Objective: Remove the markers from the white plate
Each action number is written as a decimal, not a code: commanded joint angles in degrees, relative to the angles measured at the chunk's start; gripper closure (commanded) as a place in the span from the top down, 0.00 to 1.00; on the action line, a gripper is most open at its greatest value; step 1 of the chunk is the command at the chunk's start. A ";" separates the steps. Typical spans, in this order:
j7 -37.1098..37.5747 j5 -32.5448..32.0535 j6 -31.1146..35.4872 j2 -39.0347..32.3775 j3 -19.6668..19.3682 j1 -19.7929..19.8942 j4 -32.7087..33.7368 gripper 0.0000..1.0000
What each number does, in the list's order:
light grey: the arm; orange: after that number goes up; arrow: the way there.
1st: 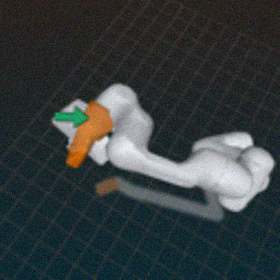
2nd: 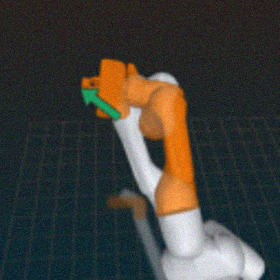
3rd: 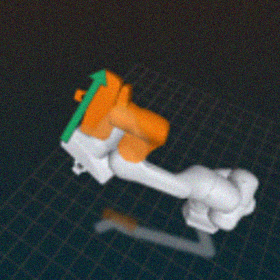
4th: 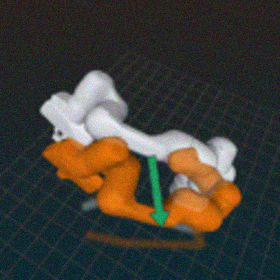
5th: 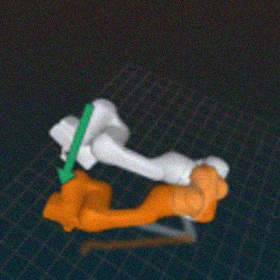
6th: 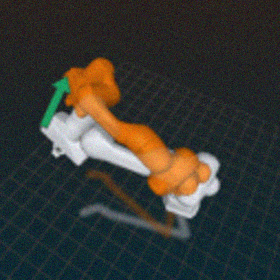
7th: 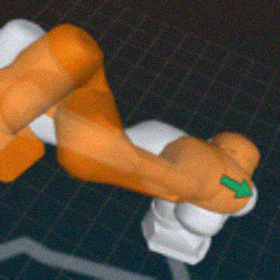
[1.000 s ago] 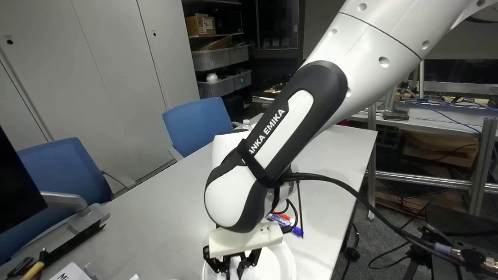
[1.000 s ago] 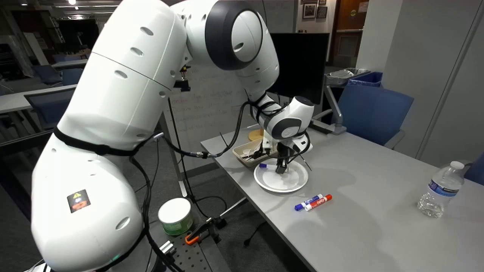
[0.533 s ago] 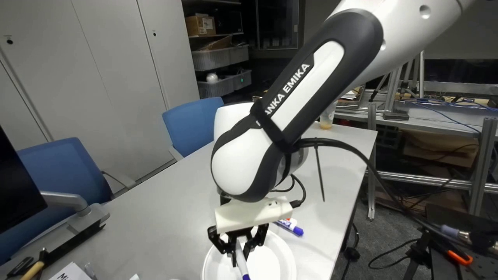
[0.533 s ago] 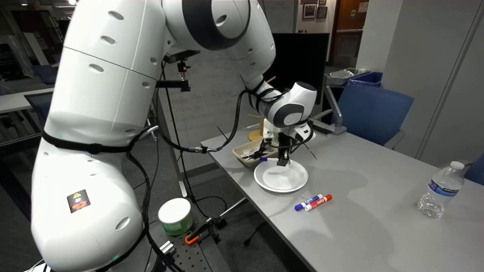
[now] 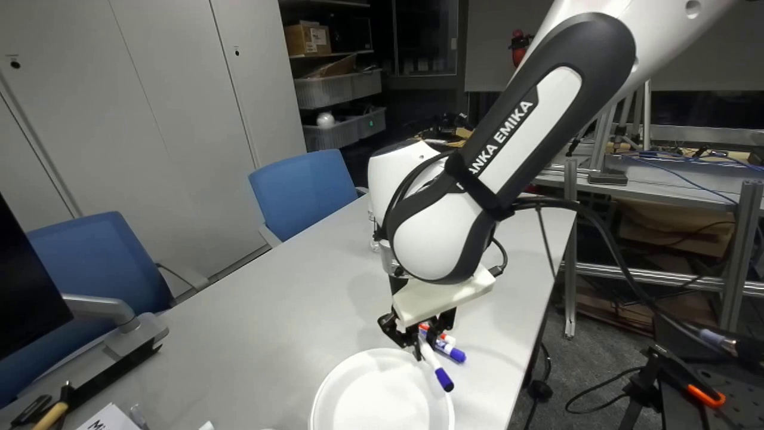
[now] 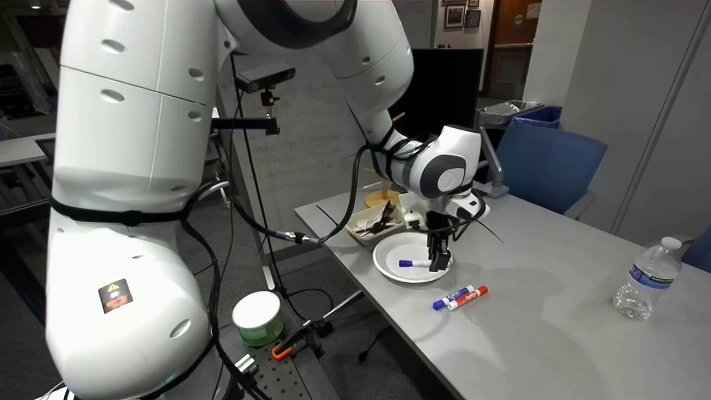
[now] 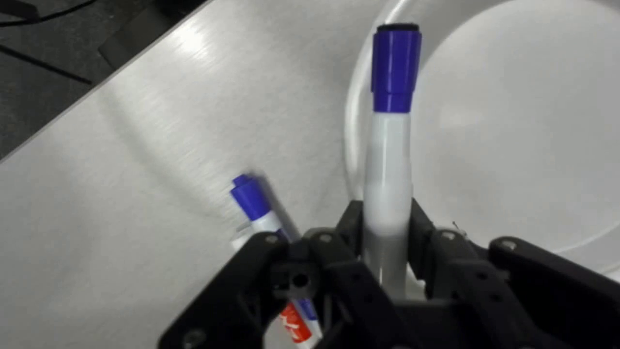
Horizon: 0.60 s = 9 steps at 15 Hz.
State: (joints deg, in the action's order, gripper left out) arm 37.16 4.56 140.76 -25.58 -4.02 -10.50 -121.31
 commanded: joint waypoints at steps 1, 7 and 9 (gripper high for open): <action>1.32 -7.72 -1.06 1.26 -2.96 -1.35 -1.70 0.06; 3.36 -15.12 1.46 -3.25 -4.71 -1.90 0.33 0.06; 4.83 -15.54 2.25 -5.14 -4.69 -1.94 1.58 0.06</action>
State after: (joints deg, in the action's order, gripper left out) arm 38.92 -9.01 141.32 -27.77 -7.48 -10.87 -121.86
